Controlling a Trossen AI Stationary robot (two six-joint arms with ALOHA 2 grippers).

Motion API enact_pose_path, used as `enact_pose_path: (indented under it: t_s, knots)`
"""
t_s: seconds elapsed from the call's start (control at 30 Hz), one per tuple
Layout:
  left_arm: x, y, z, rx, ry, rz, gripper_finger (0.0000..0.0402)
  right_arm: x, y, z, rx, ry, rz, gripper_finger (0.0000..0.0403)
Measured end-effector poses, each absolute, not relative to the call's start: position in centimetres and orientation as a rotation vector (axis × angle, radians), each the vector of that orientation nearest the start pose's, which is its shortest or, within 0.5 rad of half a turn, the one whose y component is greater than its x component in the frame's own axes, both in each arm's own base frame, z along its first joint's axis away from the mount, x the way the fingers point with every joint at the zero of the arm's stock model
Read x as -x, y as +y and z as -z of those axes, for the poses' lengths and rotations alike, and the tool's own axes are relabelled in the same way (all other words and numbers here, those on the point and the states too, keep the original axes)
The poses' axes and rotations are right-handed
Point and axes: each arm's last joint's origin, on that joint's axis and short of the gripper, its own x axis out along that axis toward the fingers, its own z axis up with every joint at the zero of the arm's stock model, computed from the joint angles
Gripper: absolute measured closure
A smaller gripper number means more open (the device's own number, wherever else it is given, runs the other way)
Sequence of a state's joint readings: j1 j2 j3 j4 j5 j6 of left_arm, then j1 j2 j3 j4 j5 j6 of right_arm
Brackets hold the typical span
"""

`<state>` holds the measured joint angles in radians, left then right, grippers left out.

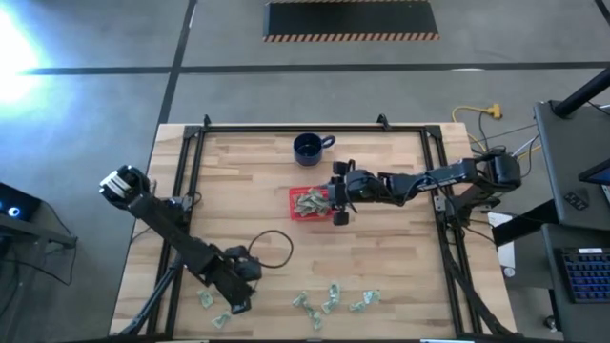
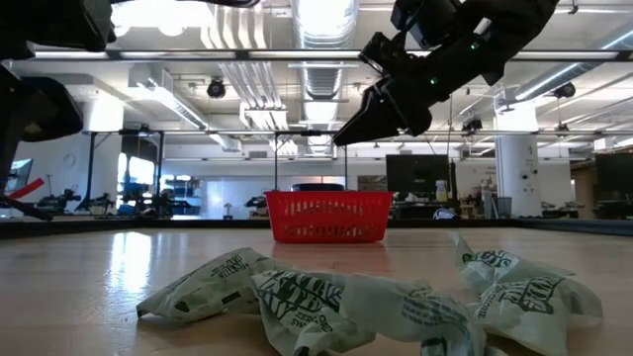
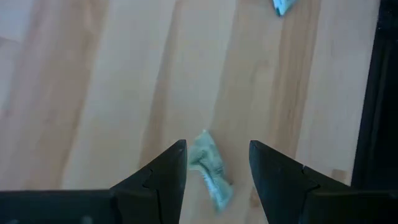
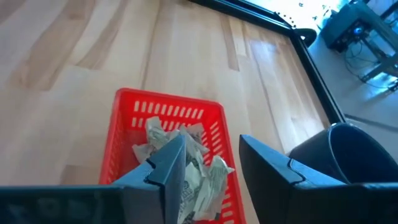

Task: Pick and place items into bin
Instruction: Put the stevia packet into the red bin

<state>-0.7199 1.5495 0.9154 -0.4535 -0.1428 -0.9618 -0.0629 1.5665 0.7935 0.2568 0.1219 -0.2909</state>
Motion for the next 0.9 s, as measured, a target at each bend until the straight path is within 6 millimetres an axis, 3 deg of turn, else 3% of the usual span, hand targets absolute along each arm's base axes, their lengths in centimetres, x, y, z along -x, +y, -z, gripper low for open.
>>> enact_pose_path:
  t_s: [0.37,0.9]
  knots:
    - [-23.1,-20.5,-16.7,0.382,1.344,-0.1,0.0244,-31.7,-2.0,-19.3,0.302,0.549,0.092,0.0265]
    - [-23.9,-21.4,-15.7,0.35,1.38,-0.117,0.0254,-31.6,-2.0,-19.3,0.3,0.561,0.091,0.0271]
